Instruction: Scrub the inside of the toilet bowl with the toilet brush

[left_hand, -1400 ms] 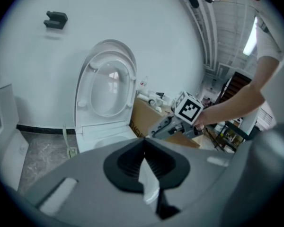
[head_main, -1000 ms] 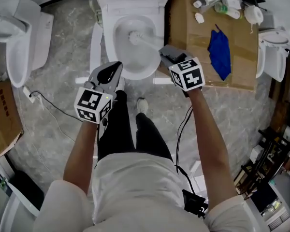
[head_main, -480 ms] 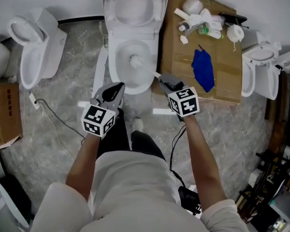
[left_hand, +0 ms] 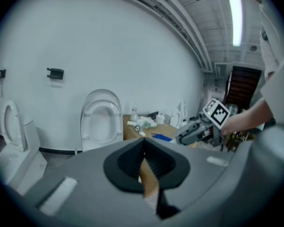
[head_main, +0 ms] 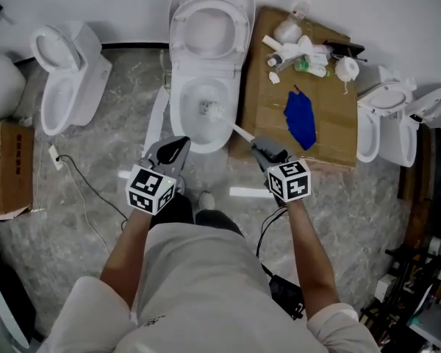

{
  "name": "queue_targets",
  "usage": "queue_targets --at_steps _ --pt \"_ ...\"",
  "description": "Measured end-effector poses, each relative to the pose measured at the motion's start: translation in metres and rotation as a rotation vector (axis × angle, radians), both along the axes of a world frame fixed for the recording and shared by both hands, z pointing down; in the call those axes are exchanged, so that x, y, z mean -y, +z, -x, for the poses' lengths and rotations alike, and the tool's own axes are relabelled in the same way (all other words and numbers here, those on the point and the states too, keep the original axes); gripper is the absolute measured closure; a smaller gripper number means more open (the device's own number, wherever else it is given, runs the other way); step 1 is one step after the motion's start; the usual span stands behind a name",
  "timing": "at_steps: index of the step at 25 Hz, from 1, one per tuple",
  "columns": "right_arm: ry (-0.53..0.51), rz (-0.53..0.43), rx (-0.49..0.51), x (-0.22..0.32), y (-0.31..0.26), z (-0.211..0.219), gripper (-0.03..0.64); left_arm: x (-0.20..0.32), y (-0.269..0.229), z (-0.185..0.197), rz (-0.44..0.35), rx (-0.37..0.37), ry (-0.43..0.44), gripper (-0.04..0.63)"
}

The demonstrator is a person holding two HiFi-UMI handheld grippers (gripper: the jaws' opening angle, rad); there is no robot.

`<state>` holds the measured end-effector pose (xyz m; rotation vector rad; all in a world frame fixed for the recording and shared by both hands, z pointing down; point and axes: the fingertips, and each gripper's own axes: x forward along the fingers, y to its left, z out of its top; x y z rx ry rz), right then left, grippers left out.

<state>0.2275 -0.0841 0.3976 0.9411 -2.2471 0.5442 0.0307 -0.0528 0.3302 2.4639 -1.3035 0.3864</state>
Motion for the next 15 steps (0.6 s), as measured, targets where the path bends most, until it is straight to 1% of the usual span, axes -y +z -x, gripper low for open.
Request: queue_targets --at_steps 3,6,11,15 --pt "-0.008 -0.009 -0.013 -0.017 -0.012 -0.003 0.468 -0.011 -0.009 0.004 -0.011 0.006 0.005 0.604" --pt "0.010 -0.009 -0.008 -0.032 -0.024 -0.005 0.466 -0.020 -0.014 0.010 0.002 -0.016 0.005 0.604" --pt "0.060 -0.004 0.044 -0.057 -0.047 -0.004 0.466 -0.035 -0.027 0.019 -0.004 0.001 0.066 0.604" --pt "0.094 -0.032 0.062 -0.068 -0.072 -0.005 0.466 -0.036 -0.047 0.032 -0.032 0.004 0.087 0.604"
